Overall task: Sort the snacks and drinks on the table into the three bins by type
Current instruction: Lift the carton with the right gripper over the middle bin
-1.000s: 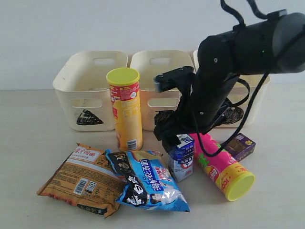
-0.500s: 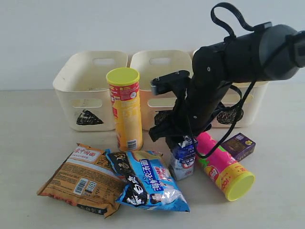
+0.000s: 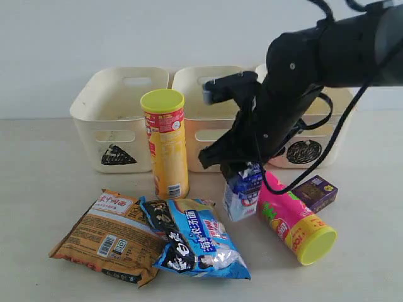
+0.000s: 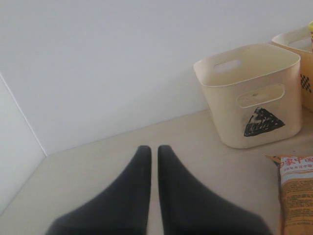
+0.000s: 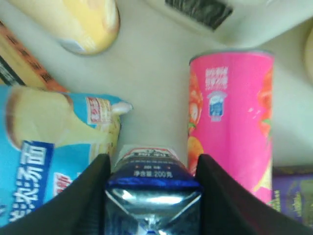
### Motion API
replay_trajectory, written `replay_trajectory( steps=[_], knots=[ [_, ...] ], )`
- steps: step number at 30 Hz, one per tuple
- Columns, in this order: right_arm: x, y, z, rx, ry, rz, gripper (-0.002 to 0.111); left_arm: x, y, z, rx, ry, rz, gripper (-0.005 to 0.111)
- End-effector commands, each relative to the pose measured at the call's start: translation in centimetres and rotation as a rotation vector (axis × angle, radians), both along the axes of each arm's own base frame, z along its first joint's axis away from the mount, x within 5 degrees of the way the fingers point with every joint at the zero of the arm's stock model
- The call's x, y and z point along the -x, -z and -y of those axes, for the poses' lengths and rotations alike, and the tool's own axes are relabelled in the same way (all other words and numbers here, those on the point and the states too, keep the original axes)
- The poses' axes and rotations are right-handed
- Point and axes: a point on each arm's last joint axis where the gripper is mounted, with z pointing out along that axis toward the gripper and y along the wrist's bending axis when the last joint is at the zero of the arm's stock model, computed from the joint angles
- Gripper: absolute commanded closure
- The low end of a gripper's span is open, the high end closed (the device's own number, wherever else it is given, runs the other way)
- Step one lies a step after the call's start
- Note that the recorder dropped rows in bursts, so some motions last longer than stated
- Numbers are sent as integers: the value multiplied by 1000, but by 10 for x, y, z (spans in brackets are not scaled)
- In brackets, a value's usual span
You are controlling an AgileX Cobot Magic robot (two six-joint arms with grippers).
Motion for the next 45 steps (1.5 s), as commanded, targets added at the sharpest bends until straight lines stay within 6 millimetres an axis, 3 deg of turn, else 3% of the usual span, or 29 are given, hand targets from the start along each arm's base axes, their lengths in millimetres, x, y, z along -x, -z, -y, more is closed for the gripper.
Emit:
replay_trajectory(
  steps=[1,9,14,21,28,38,41,43,45],
  knots=[
    [8,-45,6,-77,-10,150,108,0,1,0,12,-1,4,102],
    [10,-118,22,-55,-24,476,108,0,0,0,12,-1,6,102],
    [-8,-139,18,-58,-8,626,108,0,0,0,12,-1,6,102],
    [-56,-115,11,-153,-4,742,108,0,0,0,12,-1,6,102],
    [-99,-67,10,-199,5,755,108,0,1,0,12,-1,4,102],
    [-134,-18,-5,-180,19,687,108,0,0,0,12,-1,6,102],
    [-139,-10,-7,-176,21,677,95,0,1,0,12,-1,4,102],
    [-140,-9,-7,-182,24,676,79,0,1,0,12,-1,4,102],
    [-140,-10,-8,-197,32,679,57,0,1,0,12,-1,4,102]
  ],
)
